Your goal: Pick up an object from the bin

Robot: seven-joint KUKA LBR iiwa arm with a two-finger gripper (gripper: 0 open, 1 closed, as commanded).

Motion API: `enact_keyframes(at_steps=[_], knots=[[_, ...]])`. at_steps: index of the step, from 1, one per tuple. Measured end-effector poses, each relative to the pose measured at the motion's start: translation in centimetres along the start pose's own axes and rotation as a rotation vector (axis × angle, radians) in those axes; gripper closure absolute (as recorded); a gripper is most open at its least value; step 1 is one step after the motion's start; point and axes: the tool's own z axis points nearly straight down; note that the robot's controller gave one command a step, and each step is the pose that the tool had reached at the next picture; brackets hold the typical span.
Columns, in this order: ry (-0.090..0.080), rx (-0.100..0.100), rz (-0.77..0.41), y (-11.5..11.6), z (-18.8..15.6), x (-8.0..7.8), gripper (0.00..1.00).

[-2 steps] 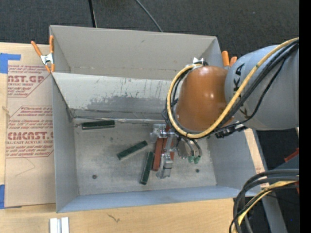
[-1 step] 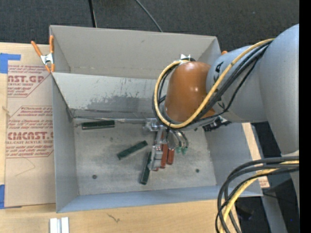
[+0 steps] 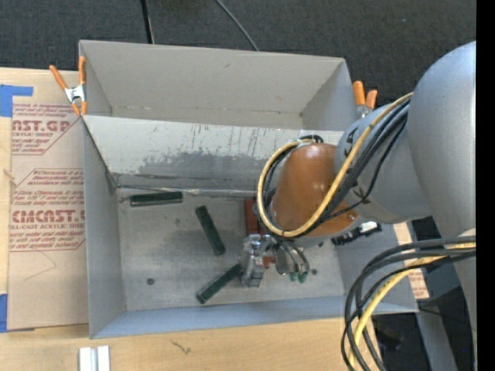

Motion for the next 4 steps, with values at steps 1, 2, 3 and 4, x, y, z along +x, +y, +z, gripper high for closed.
enact_keyframes(at_steps=[1,2,3,4], knots=[[0.000,0.000,0.000,0.0,0.0,0.0,0.00],[0.000,0.000,0.000,0.0,0.0,0.0,0.00],[-0.001,0.001,-0.023,5.0,-0.8,0.8,0.00],[-0.002,-0.001,-0.050,10.2,-0.9,1.1,0.00]])
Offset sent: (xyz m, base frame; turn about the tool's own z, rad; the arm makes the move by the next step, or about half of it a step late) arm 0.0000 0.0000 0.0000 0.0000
